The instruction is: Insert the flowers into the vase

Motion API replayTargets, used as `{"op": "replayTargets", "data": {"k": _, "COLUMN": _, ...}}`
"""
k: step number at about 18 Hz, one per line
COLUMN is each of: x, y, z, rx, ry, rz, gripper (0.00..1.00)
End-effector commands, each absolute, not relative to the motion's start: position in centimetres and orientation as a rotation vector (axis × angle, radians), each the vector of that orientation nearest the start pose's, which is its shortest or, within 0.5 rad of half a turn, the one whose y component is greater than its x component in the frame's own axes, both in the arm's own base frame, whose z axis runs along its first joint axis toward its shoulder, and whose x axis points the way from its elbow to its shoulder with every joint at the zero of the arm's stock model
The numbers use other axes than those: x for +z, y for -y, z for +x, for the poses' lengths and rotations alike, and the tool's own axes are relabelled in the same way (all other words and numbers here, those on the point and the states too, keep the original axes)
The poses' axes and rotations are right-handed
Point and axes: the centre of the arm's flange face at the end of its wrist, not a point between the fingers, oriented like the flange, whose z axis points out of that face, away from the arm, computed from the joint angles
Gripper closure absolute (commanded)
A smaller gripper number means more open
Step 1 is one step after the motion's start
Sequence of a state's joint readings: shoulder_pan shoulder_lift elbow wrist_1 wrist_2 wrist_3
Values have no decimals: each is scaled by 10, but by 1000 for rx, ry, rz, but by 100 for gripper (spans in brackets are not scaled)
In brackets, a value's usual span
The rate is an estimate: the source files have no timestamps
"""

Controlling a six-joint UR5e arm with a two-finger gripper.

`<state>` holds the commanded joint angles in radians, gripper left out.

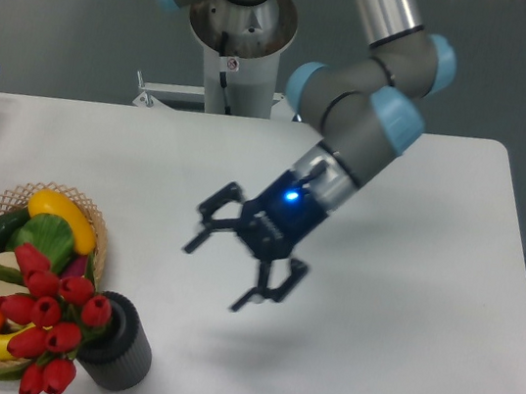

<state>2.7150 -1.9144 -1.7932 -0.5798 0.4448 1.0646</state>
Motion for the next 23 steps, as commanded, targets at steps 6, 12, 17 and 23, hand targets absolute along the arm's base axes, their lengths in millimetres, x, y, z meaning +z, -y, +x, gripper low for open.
{"op": "replayTargets", "data": {"k": 6, "x": 347, "y": -392, "z": -489, "rx": -113, "ry": -67, "rz": -1985, "gripper": 0}}
{"op": "replayTargets", "data": {"k": 12, "x": 319, "y": -360, "z": -532, "rx": 75, "ry": 60, "rz": -2262, "gripper": 0}}
{"op": "replayTargets", "data": {"k": 17, "x": 284, "y": -347, "z": -549, "rx": 270, "ry": -31, "rz": -2551, "gripper": 0}}
{"op": "replayTargets", "data": {"k": 23, "x": 288, "y": -351, "z": -546, "rx": 349, "ry": -95, "rz": -2751, "gripper": 0}}
